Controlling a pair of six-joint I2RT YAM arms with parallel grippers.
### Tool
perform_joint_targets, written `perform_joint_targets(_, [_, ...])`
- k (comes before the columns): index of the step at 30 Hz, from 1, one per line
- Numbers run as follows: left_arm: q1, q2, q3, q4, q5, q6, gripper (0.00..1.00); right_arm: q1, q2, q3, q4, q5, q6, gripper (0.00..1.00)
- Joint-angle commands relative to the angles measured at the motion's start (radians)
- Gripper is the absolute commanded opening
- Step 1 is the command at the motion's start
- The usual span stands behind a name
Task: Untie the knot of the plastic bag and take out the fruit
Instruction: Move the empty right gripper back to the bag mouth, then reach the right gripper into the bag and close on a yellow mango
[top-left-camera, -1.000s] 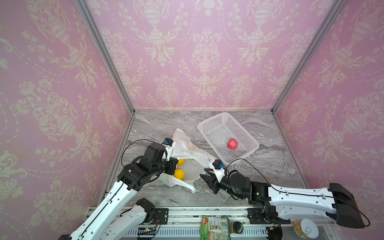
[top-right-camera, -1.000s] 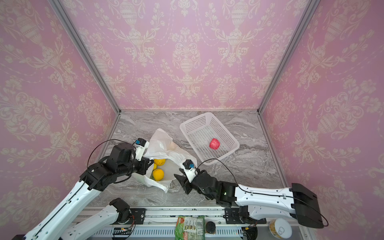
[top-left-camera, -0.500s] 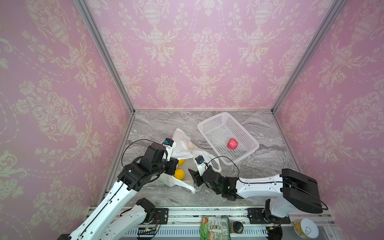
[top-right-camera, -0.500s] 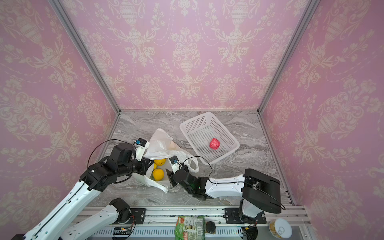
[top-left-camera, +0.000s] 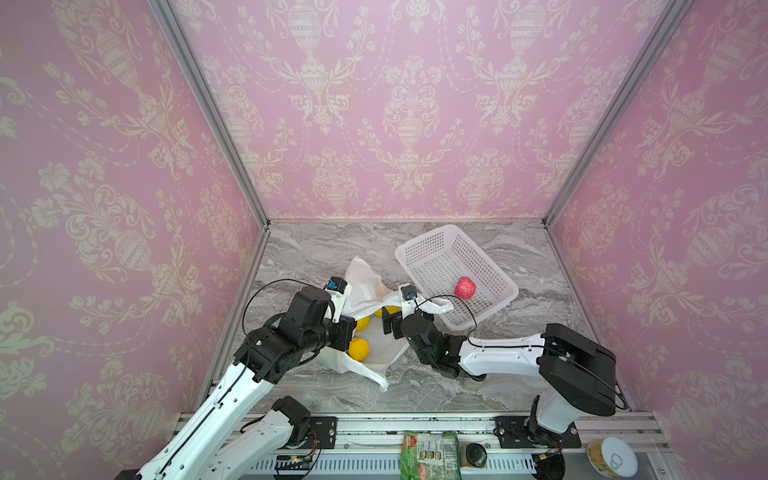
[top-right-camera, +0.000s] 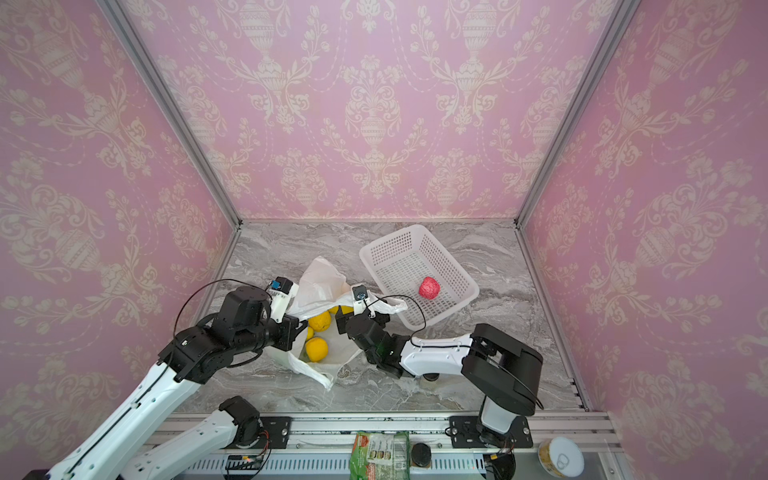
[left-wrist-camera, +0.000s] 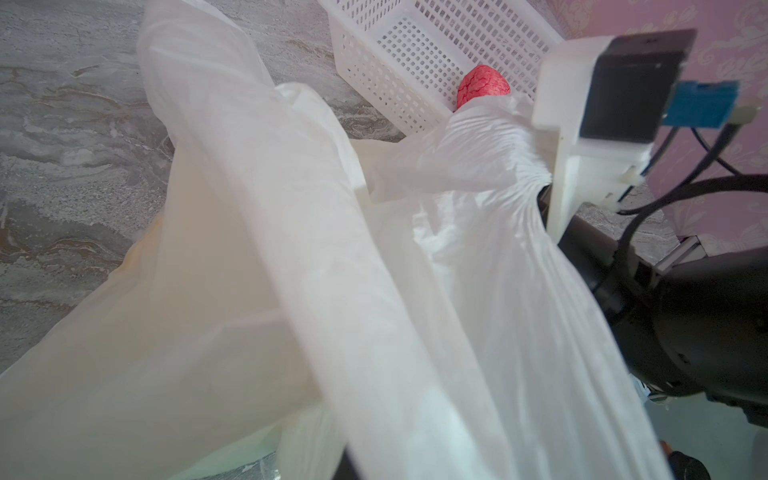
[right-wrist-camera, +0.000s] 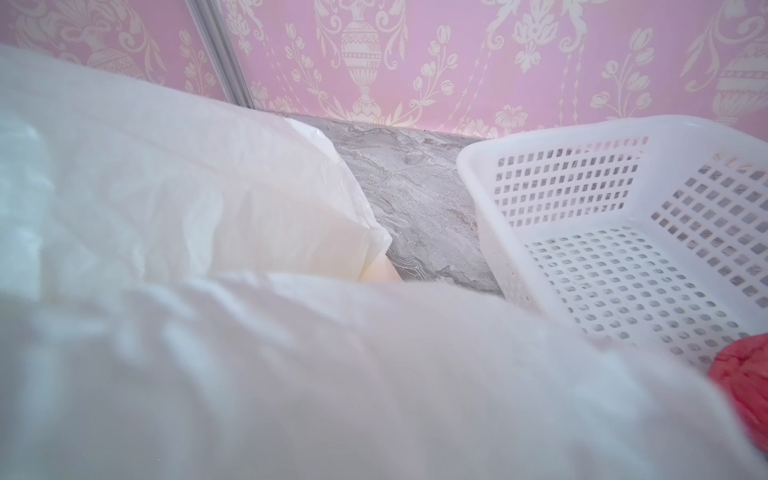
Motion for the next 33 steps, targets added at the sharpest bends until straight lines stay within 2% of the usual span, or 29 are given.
perform_joint_targets(1, [-0.009, 0.006, -0.005, -0.004, -0.013, -0.001, 0.0, 0.047, -0.137, -0.09, 0.145, -0.045, -0.134, 1.0])
perform_joint_targets(4, [-0.009, 0.003, -0.006, -0.003, -0.012, 0.0, 0.0, 0.115, -0.278, -0.176, 0.158, -0.121, -0.265, 1.0])
perform_joint_targets(9, [-0.008, 0.002, -0.006, -0.002, -0.012, 0.0, 0.0, 0.146, -0.518, -0.24, -0.059, -0.295, -0.311, 1.0])
perform_joint_targets(10, [-0.009, -0.002, -0.005, -0.002, -0.013, -0.001, 0.0, 0.146, -0.567, -0.26, -0.083, -0.299, -0.316, 1.0])
perform_joint_targets(12, [-0.01, -0.01, -0.007, -0.001, -0.015, -0.002, 0.0, 0.142, -0.631, -0.279, -0.116, -0.235, -0.319, 1.0])
perform_joint_targets(16, [-0.01, -0.004, -0.007, -0.003, -0.015, -0.001, 0.0, 0.124, -0.671, -0.251, -0.224, -0.159, -0.349, 1.0])
perform_joint_targets(20, [-0.01, 0.009, -0.005, -0.004, -0.015, -0.001, 0.0, 0.125, -0.697, -0.244, -0.268, -0.292, -0.356, 1.0])
perform_joint_targets(25, [-0.011, 0.008, -0.006, -0.006, -0.024, -0.003, 0.0, 0.127, -0.624, -0.223, -0.27, -0.45, -0.311, 1.0])
perform_joint_targets(27, [-0.01, 0.008, -0.005, -0.006, -0.025, -0.003, 0.0, 0.135, -0.541, -0.205, -0.247, -0.485, -0.288, 0.93])
perform_joint_targets(30, [-0.01, 0.01, -0.004, -0.007, -0.027, -0.003, 0.0, 0.161, -0.387, -0.16, -0.21, -0.491, -0.233, 0.81])
perform_joint_targets(33, [-0.011, 0.012, -0.003, -0.007, -0.027, -0.003, 0.0, 0.185, -0.238, -0.114, -0.145, -0.449, -0.153, 0.77])
